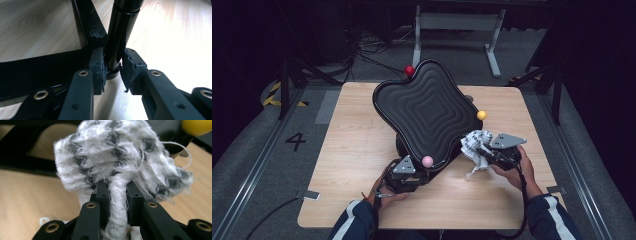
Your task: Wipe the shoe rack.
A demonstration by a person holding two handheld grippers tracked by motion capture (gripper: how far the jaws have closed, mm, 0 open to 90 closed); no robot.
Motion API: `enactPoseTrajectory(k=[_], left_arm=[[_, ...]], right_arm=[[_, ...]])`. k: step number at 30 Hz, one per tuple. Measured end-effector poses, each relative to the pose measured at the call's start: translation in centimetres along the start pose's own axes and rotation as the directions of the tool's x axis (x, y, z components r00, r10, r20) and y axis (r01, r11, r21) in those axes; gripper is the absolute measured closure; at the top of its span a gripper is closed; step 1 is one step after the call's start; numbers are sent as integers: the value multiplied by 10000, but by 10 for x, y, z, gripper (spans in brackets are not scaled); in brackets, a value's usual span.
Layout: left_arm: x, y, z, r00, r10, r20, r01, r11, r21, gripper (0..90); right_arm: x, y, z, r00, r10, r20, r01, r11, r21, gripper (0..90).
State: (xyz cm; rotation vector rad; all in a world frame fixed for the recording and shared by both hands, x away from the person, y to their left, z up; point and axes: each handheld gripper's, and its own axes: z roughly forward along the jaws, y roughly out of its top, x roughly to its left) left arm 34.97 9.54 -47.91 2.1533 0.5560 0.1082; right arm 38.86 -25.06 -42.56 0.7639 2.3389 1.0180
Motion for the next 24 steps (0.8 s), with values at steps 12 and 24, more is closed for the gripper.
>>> enactPoseTrajectory(k=[12, 24], left_arm=[[-25, 14, 22, 9972, 741, -97, -740, 9972, 87, 730], [-43, 30, 47, 9905, 1277, 506, -1298, 9907, 418, 678]], right_arm=[[42, -40, -19, 9975, -101, -693, 169, 9951, 975, 758], [58, -48, -16, 9937, -8, -1124, 138, 9933, 1150, 722]])
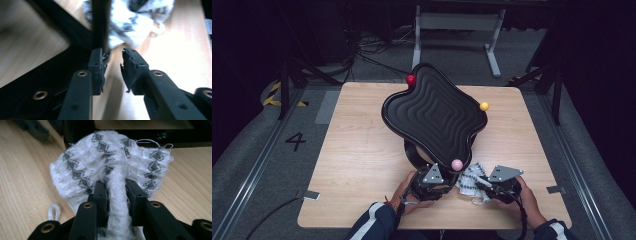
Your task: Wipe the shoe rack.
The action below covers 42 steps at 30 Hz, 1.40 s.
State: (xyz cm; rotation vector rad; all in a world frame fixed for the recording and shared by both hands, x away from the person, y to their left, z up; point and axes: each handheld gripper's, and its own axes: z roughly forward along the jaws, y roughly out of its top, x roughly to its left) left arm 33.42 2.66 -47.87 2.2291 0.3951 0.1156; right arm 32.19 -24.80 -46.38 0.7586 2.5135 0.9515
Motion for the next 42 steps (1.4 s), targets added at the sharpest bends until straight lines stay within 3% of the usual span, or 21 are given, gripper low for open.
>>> enactPoseTrajectory(k=[6, 7, 10, 13, 16, 17, 18, 19, 20, 21, 24, 26, 27, 28, 29, 30, 31, 37, 39, 40, 42], left_arm=[[1, -12, -14, 9996, 237, 157, -244, 9985, 489, 575], [5, -17, -21, 9999, 103, -33, -101, 9975, 697, 547], [26, -33, -47, 9955, -770, -545, 793, 9960, 411, 482], [51, -43, -69, 9774, -1606, -1374, 1597, 9870, -180, 425], [79, -50, -82, 9462, -2656, -1850, 2578, 9640, -657, 373], [79, -50, -82, 9462, -2656, -1850, 2578, 9640, -657, 360], [88, -50, -84, 9323, -2997, -2026, 2867, 9537, -912, 357], [102, -50, -86, 9229, -3128, -2245, 2990, 9496, -937, 349], [108, -49, -86, 9183, -3121, -2436, 2968, 9499, -982, 344], [108, -49, -86, 9183, -3121, -2436, 2968, 9499, -982, 340], [131, -43, -79, 8953, -3519, -2733, 3392, 9360, -942, 315], [142, -40, -75, 8930, -3489, -2845, 3324, 9372, -1059, 313], [147, -39, -71, 8840, -3775, -2758, 3605, 9260, -1122, 311], [152, -38, -69, 8798, -3820, -2829, 3642, 9242, -1152, 305], [158, -36, -64, 8660, -4044, -2942, 3829, 9146, -1301, 302], [161, -36, -62, 8574, -4250, -2903, 4027, 9052, -1358, 299], [167, -35, -60, 8557, -4146, -3098, 3948, 9099, -1273, 298], [183, -26, -52, 8282, -4620, -3172, 4317, 8869, -1646, 295], [185, -23, -48, 8139, -4842, -3211, 4421, 8747, -1983, 296], [187, -21, -45, 8076, -4857, -3346, 4443, 8741, -1965, 300], [190, -19, -41, 7953, -5032, -3380, 4583, 8641, -2080, 300]], right_arm=[[-1, -3, -1, 9996, 266, -78, -267, 9996, -45, 707], [0, -4, -2, 9995, 294, -74, -294, 9996, -29, 706], [1, -7, -4, 9991, 426, -74, -427, 9991, -62, 695], [3, -10, -6, 9980, 619, -129, -620, 9981, -51, 685], [5, -12, -6, 9977, 666, -140, -667, 9978, -58, 673], [5, -12, -6, 9975, 685, -146, -686, 9976, -63, 671], [5, -11, -6, 9976, 669, -156, -670, 9977, -39, 668], [4, -12, -5, 9977, 652, -178, -653, 9979, -51, 661], [4, -12, -5, 9974, 696, -204, -697, 9976, -30, 656], [4, -12, -5, 9974, 696, -204, -697, 9976, -30, 656], [4, -12, -4, 9979, 603, -246, -604, 9982, -65, 644], [4, -12, -3, 9982, 549, -255, -551, 9985, -73, 642], [5, -12, -4, 9981, 551, -289, -553, 9985, -46, 640], [5, -12, -3, 9983, 505, -287, -507, 9987, -47, 639], [5, -12, -3, 9983, 492, -298, -493, 9988, -38, 638], [5, -12, -3, 9988, 422, -247, -423, 9991, -69, 637], [5, -12, -3, 9988, 426, -254, -428, 9991, -41, 635], [6, -11, -2, 9994, 256, -212, -257, 9997, -57, 626], [6, -11, -2, 9995, 196, -231, -197, 9998, -37, 623], [6, -11, -2, 9996, 181, -223, -182, 9998, -36, 621], [6, -11, -1, 9996, 172, -239, -173, 9998, -46, 619]])
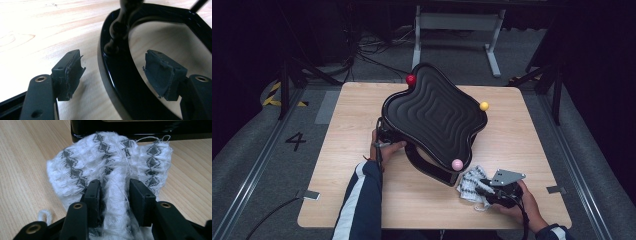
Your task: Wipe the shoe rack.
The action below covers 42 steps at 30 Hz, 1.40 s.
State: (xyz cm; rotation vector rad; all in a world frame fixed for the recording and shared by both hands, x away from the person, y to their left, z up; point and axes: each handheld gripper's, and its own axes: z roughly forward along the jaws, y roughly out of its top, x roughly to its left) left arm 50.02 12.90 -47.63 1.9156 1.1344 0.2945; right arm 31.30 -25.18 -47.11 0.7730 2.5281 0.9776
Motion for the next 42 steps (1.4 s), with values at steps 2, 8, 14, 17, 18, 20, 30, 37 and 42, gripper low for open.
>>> enactPoseTrajectory(k=[2, 8, 14, 17, 18, 20, 30, 37, 42], left_arm=[[-1, 4, 4, 9998, -161, -125, 160, 9998, -105, 313], [-2, 14, 6, 9993, -102, -366, 88, 9992, -398, 470], [-7, 22, 6, 9976, 450, -527, -468, 9983, -338, 617], [-10, 24, 6, 9964, 583, -619, -606, 9975, -362, 701], [-11, 25, 6, 9961, 667, -570, -686, 9971, -322, 729], [-12, 26, 7, 9947, 829, -606, -847, 9960, -284, 743], [-15, 21, -3, 9917, 1075, -703, -1082, 9941, -51, 747], [-14, 8, -22, 9864, 1407, -853, -1399, 9901, 147, 747], [-12, -4, -37, 9868, 1395, -828, -1394, 9902, 64, 747]], right_arm=[[0, 0, 0, 10000, -25, -29, 25, 10000, 9, 619], [0, 1, 0, 10000, -65, -70, 65, 10000, -6, 617], [3, 2, 2, 9997, -179, -167, 178, 9998, -46, 616], [5, 3, 2, 9993, -285, -222, 284, 9996, -70, 618], [6, 3, 2, 9992, -310, -259, 309, 9995, -68, 619], [8, 4, 1, 9988, -394, -280, 392, 9992, -82, 621], [28, 15, -5, 9917, -738, -1053, 661, 9950, -751, 686], [41, 26, 4, 9940, -920, -591, 865, 9922, -898, 750], [39, 29, 10, 9982, -579, -166, 564, 9951, -814, 775]])
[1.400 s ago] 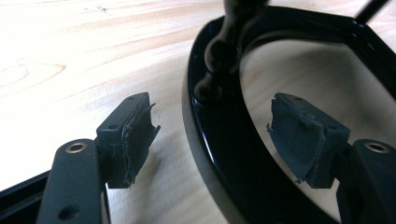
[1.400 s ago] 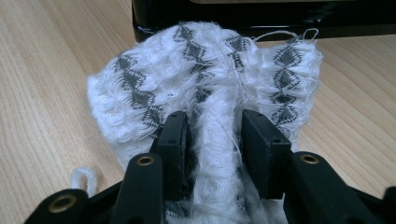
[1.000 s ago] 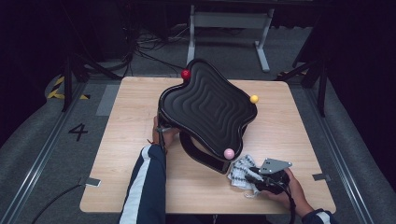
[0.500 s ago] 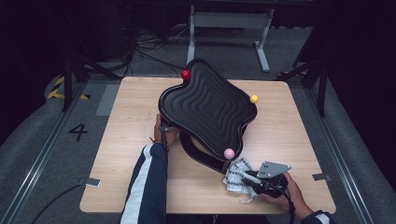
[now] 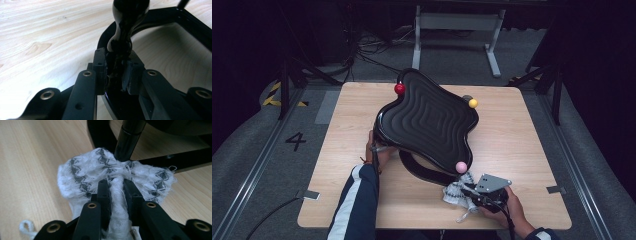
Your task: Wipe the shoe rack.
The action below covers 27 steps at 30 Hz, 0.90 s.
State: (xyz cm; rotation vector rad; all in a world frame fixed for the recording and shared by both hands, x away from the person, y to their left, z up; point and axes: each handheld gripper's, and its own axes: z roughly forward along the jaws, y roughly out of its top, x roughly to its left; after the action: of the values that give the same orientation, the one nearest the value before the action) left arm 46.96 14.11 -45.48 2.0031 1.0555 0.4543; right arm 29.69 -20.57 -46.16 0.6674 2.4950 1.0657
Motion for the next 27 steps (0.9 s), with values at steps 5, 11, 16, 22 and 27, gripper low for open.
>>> enactPoseTrajectory(k=[5, 11, 16, 22, 27], left_arm=[[4, -10, -12, 10000, 20, -57, -21, 9999, -127, 747], [6, -12, -18, 9997, -10, -260, 13, 10000, 97, 747], [5, -13, -18, 9997, -64, -249, 63, 10000, -14, 747], [6, -17, -22, 10000, -54, -8, 54, 10000, 19, 746], [3, -20, -26, 9998, 70, 209, -71, 10000, 28, 747]], right_arm=[[1, 2, 6, 9973, -520, 526, 518, 9986, 46, 789], [6, 8, -12, 9990, -457, -5, 454, 9934, -1051, 803], [12, 20, -25, 9991, -427, 53, 428, 9758, -2142, 804], [18, 20, -10, 9928, -967, 703, 1077, 9788, -1742, 804], [14, 12, 3, 9871, -1269, 981, 1358, 9865, -912, 805]])
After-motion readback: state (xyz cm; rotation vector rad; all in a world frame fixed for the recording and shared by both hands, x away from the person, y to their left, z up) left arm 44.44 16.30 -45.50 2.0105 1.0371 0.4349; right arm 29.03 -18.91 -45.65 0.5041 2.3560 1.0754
